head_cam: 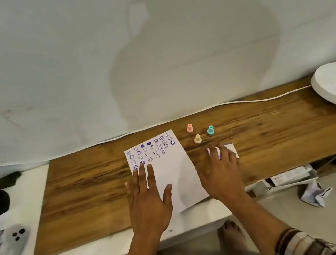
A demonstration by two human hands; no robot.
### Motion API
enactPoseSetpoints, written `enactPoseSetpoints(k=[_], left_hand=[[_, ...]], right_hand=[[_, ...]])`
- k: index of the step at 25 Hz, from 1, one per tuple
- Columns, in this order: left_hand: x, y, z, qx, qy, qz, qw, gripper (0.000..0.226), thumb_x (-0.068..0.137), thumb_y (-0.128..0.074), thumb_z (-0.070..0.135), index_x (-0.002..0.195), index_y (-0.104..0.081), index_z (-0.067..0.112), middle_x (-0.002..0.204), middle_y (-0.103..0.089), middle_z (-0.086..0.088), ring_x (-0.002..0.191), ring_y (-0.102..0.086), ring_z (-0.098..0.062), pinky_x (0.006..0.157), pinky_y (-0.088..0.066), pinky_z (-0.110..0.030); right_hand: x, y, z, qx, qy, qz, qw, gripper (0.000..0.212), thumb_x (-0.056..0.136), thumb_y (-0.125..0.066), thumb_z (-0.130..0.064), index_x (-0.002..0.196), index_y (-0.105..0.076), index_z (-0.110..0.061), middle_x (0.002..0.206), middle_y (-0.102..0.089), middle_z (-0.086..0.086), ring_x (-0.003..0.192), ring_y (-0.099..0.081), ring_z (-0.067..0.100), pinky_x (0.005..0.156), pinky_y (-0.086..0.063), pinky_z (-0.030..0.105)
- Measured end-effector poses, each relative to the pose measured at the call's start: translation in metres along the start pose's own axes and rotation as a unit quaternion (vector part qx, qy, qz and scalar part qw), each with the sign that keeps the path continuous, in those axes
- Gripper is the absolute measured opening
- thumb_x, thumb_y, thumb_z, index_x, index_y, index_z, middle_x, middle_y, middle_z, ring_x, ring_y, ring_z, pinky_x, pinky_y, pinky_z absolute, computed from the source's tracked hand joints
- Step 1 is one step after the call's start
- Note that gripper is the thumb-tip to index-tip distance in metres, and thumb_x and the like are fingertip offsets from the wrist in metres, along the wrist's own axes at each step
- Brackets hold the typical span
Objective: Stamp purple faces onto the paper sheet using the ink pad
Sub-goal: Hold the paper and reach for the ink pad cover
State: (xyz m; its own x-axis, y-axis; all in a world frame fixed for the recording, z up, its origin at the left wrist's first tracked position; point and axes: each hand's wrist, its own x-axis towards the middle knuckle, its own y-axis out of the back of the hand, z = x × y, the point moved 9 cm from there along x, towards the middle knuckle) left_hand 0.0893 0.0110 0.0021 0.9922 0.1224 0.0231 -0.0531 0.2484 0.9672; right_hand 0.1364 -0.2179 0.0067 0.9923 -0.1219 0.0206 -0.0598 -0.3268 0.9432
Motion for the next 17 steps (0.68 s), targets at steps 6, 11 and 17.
enactPoseSetpoints(k=[6, 11, 17], left_hand=[[0.008, -0.04, -0.002, -0.093, 0.068, 0.025, 0.993, 0.087, 0.091, -0.017, 0.078, 0.163, -0.022, 0.03, 0.175, -0.015, 0.005, 0.162, -0.01, -0.02, 0.128, 0.003, -0.041], [0.019, -0.034, 0.005, -0.11, 0.069, 0.033, 0.991, 0.086, 0.09, -0.021, 0.075, 0.161, -0.029, 0.027, 0.174, -0.021, 0.002, 0.161, -0.017, -0.023, 0.129, 0.001, -0.042], [0.018, -0.041, 0.002, -0.111, 0.074, 0.013, 0.991, 0.087, 0.089, -0.021, 0.074, 0.161, -0.029, 0.027, 0.174, -0.021, 0.002, 0.161, -0.018, -0.023, 0.13, -0.002, -0.044]], right_hand=[[0.035, -0.038, 0.062, 0.027, -0.145, 0.029, 0.989, 0.091, 0.084, -0.063, -0.07, 0.151, -0.023, -0.022, 0.156, -0.04, 0.017, 0.141, -0.04, 0.038, 0.111, -0.041, 0.054], [0.039, -0.043, 0.064, 0.037, -0.138, 0.021, 0.99, 0.096, 0.083, -0.067, -0.07, 0.154, -0.025, -0.021, 0.156, -0.042, 0.012, 0.141, -0.041, 0.032, 0.112, -0.04, 0.047], [0.041, -0.052, 0.046, 0.08, -0.115, -0.021, 0.99, 0.095, 0.084, -0.064, -0.073, 0.155, -0.028, -0.022, 0.159, -0.041, 0.007, 0.142, -0.041, 0.03, 0.116, -0.041, 0.048]])
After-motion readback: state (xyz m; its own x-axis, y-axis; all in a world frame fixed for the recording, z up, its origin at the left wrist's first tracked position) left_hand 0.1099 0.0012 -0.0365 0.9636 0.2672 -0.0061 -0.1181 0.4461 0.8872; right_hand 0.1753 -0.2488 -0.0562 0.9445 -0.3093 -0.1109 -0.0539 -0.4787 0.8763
